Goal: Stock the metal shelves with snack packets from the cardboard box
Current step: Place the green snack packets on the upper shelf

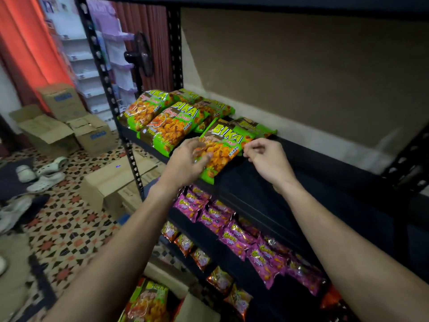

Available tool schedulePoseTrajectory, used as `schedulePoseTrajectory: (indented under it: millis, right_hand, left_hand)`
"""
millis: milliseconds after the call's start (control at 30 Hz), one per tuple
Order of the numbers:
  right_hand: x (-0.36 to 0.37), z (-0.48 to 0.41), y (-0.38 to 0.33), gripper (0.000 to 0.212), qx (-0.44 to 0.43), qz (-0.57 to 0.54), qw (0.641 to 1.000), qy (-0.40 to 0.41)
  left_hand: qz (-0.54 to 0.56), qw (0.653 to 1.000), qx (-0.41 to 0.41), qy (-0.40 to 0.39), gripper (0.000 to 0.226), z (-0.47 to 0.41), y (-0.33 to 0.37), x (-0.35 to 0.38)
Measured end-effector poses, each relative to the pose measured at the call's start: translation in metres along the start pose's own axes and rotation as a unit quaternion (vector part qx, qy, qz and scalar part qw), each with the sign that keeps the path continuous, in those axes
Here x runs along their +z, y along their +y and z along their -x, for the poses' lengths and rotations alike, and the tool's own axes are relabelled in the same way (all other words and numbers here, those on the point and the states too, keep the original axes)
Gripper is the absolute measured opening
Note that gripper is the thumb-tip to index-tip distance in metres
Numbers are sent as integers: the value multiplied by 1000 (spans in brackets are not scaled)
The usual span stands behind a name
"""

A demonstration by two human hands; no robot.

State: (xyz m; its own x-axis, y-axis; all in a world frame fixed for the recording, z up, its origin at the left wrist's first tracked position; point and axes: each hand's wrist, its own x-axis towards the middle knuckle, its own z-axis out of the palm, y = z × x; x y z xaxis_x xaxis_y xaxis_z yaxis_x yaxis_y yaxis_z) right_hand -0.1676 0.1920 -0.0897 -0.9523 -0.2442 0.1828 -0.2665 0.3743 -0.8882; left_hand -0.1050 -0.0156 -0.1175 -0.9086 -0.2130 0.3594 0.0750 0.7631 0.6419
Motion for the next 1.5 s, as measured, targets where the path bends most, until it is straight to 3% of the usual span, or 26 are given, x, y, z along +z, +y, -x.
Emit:
schedulePoseTrajectory:
  millis: [200,333,433,500,667,833,1067,1133,1333,1433,1500]
  right_hand:
    - [20,62,-3,6,-63,55,991,-107]
    - [40,116,8,7,-67,62,977,-191]
    - [62,152,24,3,-59,65,965,-248]
    - [88,177,43,6,-44,62,954,-289]
    - [154,228,84,5,-4,96,928,-359]
    - [227,265,132,6,63,135,884,-444]
    - [329,295,192,16,129,192,846,-481]
    - [358,297,208,5,134,226,834,-485]
    - [428,297,236,58,76,309,838,-443]
    - [449,299,254,73,47,368,799,-474]
    - [455,302,267,70,37,399,777,-487]
  left_hand:
    - [0,995,-95,-5,29,110,7,-19]
    - [-21,981,-188,-34,28,195,3,-21]
    - [21,967,-245,-68,30,254,-13,-17]
    - [39,951,-298,-67,38,300,-31,-15]
    - [19,917,-394,-56,19,390,-76,-11]
    - [35,875,-481,-43,23,461,-141,-3]
    - [59,815,-565,-114,25,522,-225,11]
    - [61,800,-582,-130,25,534,-250,15]
    - [49,786,-589,-181,35,548,-301,28]
    - [36,782,-589,-202,43,550,-317,36]
    - [29,788,-576,-215,51,552,-326,42]
